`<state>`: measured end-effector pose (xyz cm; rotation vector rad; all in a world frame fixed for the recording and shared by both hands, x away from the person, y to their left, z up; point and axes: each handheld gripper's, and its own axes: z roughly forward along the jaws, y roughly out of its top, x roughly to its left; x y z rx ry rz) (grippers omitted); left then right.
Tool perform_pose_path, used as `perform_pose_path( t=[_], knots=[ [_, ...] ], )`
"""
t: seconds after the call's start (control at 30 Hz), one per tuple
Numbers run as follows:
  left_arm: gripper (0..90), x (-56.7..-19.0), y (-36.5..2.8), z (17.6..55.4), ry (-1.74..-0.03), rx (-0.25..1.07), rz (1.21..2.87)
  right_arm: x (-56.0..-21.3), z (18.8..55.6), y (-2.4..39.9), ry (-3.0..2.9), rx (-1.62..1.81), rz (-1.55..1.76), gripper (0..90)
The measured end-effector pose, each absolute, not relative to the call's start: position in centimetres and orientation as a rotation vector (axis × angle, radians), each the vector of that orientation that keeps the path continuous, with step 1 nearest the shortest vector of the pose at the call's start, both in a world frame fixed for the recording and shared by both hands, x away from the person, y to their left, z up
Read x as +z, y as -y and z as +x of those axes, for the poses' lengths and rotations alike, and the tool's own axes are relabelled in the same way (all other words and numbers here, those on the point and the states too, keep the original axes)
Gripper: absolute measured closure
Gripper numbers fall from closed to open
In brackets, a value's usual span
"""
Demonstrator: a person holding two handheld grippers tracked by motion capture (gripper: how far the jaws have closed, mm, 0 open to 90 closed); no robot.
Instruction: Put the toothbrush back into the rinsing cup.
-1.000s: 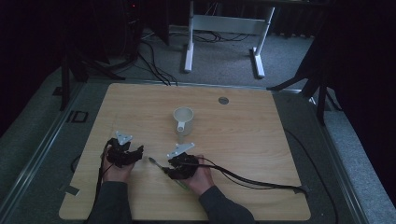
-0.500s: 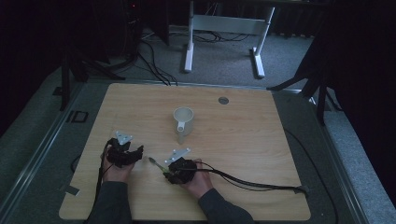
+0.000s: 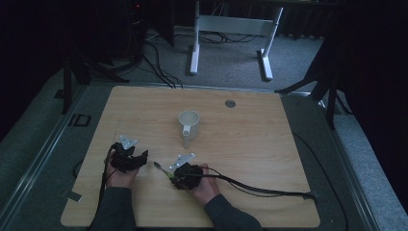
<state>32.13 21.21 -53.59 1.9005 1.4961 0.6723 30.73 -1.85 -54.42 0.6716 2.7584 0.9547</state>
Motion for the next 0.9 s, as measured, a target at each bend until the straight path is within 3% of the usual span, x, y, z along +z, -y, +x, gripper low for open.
perform_pose_path(
  t=[0.5, 0.9],
  knots=[
    [38.7, -53.63, -21.22, 32.15, -1.499, 0.671, 1.899, -54.29, 30.78, 1.76, -2.769, 0.920, 0.620, 81.1],
    [38.8, -53.46, -21.50, 32.11, -1.503, 0.676, 1.891, -54.21, 30.99, 2.23, -2.739, 0.898, 0.620, 82.5]
  ],
)
